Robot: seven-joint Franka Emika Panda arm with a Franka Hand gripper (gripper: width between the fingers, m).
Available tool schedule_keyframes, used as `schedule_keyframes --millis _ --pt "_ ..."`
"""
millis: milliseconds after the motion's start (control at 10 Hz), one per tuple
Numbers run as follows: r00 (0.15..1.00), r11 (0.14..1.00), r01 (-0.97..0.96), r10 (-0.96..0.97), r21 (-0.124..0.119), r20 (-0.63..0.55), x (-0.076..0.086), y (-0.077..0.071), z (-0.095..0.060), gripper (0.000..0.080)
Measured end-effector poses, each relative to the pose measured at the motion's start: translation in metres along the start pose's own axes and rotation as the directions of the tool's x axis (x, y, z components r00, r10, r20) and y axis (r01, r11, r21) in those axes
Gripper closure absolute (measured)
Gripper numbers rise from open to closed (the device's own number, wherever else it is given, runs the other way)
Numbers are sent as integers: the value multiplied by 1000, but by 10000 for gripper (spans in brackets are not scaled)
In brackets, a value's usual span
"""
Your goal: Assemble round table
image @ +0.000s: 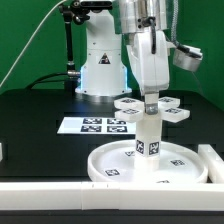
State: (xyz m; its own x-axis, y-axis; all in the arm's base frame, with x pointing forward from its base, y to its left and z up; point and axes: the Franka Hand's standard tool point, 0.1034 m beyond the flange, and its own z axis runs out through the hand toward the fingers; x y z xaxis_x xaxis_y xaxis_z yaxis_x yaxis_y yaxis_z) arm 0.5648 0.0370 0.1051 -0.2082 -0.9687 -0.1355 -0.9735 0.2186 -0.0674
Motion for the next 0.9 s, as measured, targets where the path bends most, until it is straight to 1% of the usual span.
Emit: schedule_keyframes --millis 100,200,300,400,500,600,800,900 --pt "990 989 -142 142 27 14 1 1 0 351" --pt "969 969 -246 245 41 28 1 1 0 351" --pt "934 933 -356 354 46 45 1 1 0 351" --pt "871 870 -490 486 59 68 1 2 0 351" --pt "829 827 -558 552 68 90 1 2 0 351" --pt "806 804 -590 582 68 108 1 3 0 351" --pt "786 785 -616 607 61 121 2 3 0 351" --pt "780 780 -623 613 57 126 1 3 1 288"
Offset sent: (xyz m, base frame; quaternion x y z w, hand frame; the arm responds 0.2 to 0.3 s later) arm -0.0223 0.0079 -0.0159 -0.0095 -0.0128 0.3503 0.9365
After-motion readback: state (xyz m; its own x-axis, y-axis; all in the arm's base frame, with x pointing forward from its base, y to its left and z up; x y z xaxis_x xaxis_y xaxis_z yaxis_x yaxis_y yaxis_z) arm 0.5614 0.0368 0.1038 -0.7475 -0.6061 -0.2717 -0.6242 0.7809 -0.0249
